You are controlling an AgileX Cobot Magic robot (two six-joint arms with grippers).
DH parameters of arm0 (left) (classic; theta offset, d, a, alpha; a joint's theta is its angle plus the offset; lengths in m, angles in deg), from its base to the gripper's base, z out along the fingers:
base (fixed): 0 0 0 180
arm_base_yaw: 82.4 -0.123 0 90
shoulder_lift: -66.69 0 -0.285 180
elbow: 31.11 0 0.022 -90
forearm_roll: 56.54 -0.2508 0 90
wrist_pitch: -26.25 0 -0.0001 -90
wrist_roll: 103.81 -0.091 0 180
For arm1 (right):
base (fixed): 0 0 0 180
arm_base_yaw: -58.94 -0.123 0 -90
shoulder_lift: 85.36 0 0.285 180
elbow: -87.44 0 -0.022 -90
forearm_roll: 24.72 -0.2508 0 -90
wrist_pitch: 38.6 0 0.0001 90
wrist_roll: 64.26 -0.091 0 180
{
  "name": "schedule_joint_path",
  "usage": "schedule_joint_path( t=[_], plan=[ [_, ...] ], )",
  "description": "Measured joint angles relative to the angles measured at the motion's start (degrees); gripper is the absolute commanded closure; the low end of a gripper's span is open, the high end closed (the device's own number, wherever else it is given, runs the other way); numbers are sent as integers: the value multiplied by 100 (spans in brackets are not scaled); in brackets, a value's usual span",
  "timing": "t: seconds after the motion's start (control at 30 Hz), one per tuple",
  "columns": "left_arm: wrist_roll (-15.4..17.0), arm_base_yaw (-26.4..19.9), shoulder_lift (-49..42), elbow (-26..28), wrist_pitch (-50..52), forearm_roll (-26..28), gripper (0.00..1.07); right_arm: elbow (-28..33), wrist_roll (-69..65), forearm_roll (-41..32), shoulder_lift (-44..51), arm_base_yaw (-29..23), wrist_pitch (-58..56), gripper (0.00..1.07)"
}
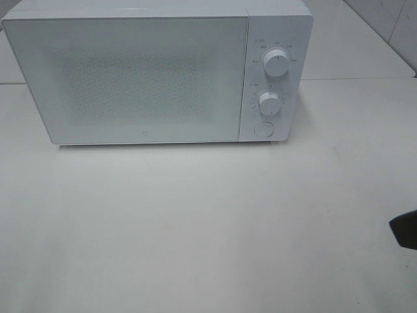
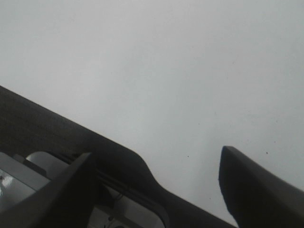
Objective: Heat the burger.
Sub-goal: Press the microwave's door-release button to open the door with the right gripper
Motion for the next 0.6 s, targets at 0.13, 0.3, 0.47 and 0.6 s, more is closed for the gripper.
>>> schedule_joint_path(
  t=[0.13, 0.3, 0.47, 0.6],
  plan=[
    [0, 0, 0, 0, 0, 0, 9, 0, -23, 0, 670, 126, -195, 38],
    [0, 0, 0, 0, 0, 0, 9, 0, -29, 74, 1438, 865, -430, 38],
    [0, 0, 0, 0, 0, 0, 9, 0, -97, 292, 2011, 1266, -504, 38],
    [0, 0, 0, 0, 0, 0, 9, 149, -384, 607, 2756, 1536, -504, 38]
  ],
)
